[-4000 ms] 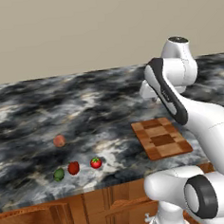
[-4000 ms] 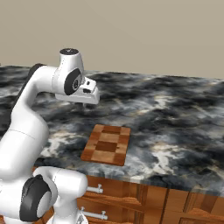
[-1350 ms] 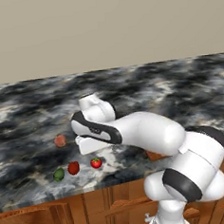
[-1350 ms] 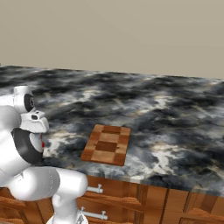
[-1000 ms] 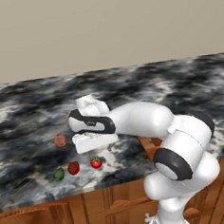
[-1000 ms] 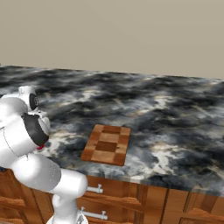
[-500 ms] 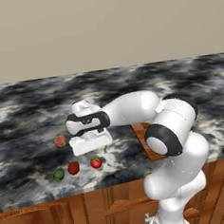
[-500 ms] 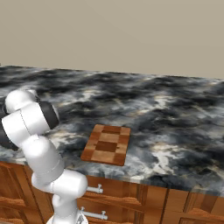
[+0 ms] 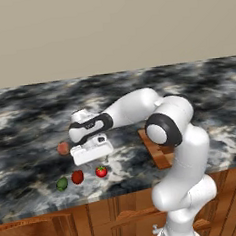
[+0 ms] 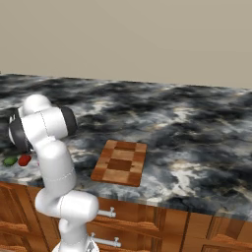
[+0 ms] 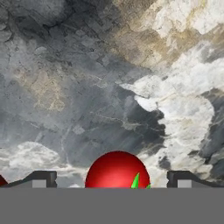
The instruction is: Place the avocado, onion, tomato, and bell pepper on the cutting board.
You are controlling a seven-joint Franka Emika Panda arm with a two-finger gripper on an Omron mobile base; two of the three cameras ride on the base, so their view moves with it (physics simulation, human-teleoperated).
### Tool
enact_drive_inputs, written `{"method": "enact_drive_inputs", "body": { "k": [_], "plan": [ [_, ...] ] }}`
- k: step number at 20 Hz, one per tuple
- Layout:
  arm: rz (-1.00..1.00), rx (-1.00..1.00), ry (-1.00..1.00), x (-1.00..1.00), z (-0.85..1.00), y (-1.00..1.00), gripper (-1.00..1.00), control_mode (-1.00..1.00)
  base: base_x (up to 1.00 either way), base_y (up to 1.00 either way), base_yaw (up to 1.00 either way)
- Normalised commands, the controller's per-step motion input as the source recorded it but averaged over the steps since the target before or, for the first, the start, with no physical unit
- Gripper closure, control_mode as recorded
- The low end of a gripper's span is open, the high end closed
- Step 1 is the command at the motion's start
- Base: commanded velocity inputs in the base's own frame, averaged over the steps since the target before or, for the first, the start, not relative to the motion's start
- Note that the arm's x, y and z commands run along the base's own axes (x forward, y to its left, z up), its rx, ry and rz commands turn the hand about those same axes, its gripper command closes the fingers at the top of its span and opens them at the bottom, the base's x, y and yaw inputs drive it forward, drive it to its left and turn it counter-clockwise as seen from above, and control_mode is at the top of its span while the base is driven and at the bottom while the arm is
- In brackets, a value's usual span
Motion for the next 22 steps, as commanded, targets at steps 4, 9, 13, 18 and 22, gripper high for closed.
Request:
{"method": "enact_drive_inputs", "body": {
  "k": [4,9,13,18,22],
  "plan": [
    [-0.06,0.00,0.00,0.00,-0.25,0.00,-1.00,-1.00,0.00,0.00,0.00],
    [-0.08,0.00,0.00,-0.04,-0.13,-0.09,-1.00,-1.00,0.00,0.00,0.00],
    [-0.07,0.00,0.00,0.00,-0.07,-0.04,-1.00,-1.00,0.00,0.00,0.00],
    [-0.07,0.00,0.00,-0.13,-0.04,-0.03,-1.00,-1.00,0.00,0.00,0.00],
    [-0.06,0.00,0.00,-0.17,-0.01,-0.01,-1.00,-1.00,0.00,0.00,0.00]
  ]
}}
